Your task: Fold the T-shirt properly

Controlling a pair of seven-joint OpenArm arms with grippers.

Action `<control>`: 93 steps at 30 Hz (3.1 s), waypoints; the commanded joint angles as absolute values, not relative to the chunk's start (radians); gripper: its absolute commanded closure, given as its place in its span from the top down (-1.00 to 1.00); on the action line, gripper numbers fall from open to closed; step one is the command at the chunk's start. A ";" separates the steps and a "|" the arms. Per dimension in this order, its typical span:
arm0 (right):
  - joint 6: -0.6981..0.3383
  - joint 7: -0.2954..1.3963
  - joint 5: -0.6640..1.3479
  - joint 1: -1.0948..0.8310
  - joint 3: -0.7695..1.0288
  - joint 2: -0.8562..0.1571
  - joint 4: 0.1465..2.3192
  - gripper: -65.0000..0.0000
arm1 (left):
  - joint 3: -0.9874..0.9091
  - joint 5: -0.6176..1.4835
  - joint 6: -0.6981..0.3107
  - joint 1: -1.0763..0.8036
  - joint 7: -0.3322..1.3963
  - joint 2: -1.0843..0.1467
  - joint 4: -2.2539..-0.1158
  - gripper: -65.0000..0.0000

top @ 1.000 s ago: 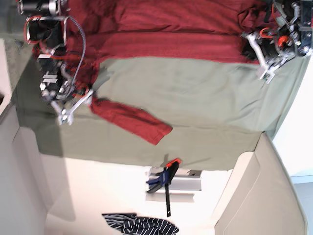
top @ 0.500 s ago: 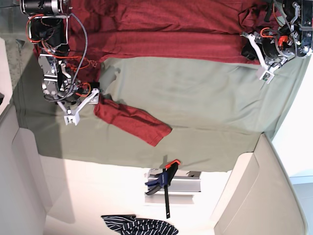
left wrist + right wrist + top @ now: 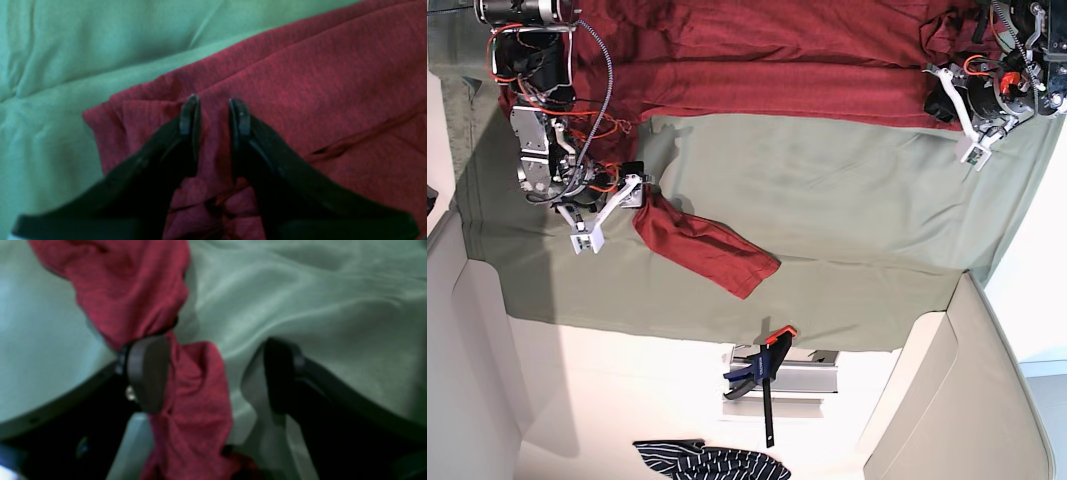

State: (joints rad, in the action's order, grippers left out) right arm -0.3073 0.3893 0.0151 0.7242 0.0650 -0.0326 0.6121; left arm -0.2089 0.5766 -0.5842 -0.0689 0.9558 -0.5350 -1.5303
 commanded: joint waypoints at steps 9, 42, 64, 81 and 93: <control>-0.318 0.400 0.027 0.750 0.064 -0.030 0.739 0.36 | -0.217 0.586 -0.588 -0.053 0.938 -0.557 -1.543 -0.44; -0.233 0.392 -0.019 0.750 0.064 0.022 0.656 -0.06 | -0.217 0.587 -0.588 -0.053 0.930 -0.557 -1.543 -0.44; -0.509 0.734 0.331 0.750 0.064 0.048 1.004 -1.00 | -0.217 0.586 -0.588 -0.053 0.924 -0.557 -1.543 -0.44; -0.532 1.062 0.586 0.598 -0.055 0.048 1.394 -1.00 | -0.217 0.575 -0.588 -0.056 0.923 -0.557 -1.542 -0.44; -0.532 1.066 0.519 0.220 -0.167 0.053 1.761 -1.00 | -0.217 0.574 -0.588 -0.059 0.924 -0.557 -1.541 -0.44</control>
State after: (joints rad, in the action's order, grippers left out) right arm -0.5209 1.0912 0.4969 0.1974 -0.1677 0.0471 1.7443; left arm -0.2089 0.5652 -0.5842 -0.0700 0.9409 -0.5354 -1.5291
